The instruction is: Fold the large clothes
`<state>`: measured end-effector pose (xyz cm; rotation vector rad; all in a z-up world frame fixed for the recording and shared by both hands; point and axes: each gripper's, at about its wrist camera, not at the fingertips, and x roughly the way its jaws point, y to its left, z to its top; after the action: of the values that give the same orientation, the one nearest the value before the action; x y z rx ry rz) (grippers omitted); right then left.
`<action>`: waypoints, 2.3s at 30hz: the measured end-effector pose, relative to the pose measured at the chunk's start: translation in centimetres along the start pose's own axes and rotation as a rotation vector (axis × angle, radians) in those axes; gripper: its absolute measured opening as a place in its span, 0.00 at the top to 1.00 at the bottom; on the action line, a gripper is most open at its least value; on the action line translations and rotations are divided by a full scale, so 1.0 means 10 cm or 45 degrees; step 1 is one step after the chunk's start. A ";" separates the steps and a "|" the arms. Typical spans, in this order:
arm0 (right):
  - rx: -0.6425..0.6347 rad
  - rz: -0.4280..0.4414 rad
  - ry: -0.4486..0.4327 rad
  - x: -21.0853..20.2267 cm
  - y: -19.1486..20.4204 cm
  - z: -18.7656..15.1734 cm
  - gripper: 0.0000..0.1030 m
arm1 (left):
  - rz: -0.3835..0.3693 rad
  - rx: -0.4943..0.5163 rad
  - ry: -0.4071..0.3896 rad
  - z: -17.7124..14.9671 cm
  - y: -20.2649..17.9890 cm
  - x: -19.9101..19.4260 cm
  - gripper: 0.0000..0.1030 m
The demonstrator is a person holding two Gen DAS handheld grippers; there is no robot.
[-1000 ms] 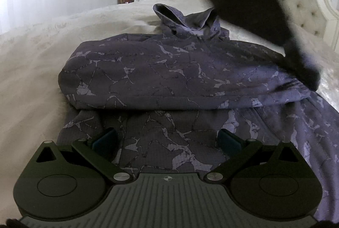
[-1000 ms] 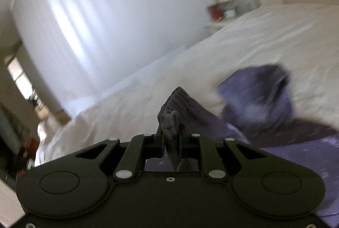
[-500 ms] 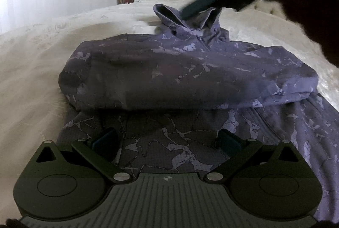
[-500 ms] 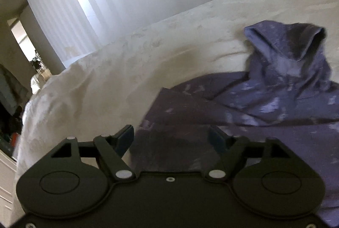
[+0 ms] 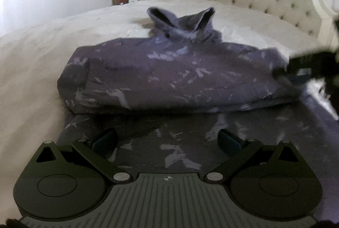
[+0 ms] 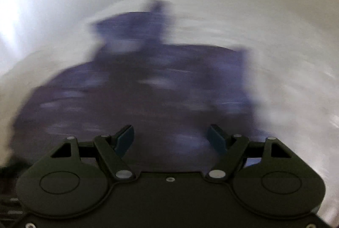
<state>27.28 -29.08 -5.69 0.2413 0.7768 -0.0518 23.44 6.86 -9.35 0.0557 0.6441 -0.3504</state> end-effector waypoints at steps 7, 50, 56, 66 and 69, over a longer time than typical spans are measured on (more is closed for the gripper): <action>0.040 0.027 -0.087 -0.20 -0.35 -0.13 0.23 | -0.023 0.061 -0.172 0.28 -0.14 -0.19 0.01; 0.050 0.037 0.008 0.00 -0.21 0.66 0.00 | -0.124 -0.005 0.098 1.31 0.12 0.20 0.01; -0.061 0.058 0.020 0.30 0.16 1.04 0.01 | -0.024 0.077 0.033 1.82 0.20 0.71 0.02; -0.130 0.131 -0.044 1.04 0.54 1.44 0.27 | 0.080 0.110 0.001 2.15 0.32 1.77 0.19; -0.169 0.117 -0.073 1.21 0.62 1.53 0.27 | 0.072 0.111 -0.009 2.23 0.33 1.97 0.19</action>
<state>47.30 -26.18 -2.46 0.1483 0.7083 0.0793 52.12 0.46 -3.47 0.1555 0.6193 -0.3236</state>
